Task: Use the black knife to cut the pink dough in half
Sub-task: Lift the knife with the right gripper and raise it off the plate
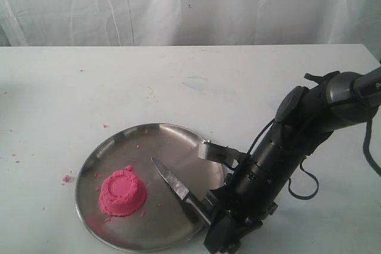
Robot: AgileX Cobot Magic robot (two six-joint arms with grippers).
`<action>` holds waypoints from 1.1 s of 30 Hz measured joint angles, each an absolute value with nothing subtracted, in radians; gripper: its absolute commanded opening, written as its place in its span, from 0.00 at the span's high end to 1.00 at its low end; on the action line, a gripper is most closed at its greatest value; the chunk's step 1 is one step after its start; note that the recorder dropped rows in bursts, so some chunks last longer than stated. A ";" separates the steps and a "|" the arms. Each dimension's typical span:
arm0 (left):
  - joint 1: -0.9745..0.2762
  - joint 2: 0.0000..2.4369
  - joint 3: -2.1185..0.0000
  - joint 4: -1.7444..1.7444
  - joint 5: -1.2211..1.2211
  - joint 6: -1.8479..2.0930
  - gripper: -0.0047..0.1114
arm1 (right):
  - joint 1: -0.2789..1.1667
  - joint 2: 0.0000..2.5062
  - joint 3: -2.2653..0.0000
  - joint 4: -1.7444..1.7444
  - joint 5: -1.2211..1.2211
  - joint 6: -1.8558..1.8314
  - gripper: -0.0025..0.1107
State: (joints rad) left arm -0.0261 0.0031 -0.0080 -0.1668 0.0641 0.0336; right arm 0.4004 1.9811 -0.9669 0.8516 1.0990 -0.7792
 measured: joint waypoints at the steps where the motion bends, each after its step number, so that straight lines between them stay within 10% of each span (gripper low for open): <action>1: -0.026 0.003 -0.008 -0.167 0.062 0.034 0.96 | 0.400 1.968 -0.967 0.850 1.103 -0.779 0.98; 25: -0.026 0.170 -0.117 -0.142 -0.410 -0.026 0.96 | 0.482 1.393 -0.965 0.129 0.828 -0.198 0.98; 33: -0.029 0.636 -0.187 0.623 -0.377 0.009 0.96 | 0.591 1.380 -0.965 -0.170 0.829 0.034 0.98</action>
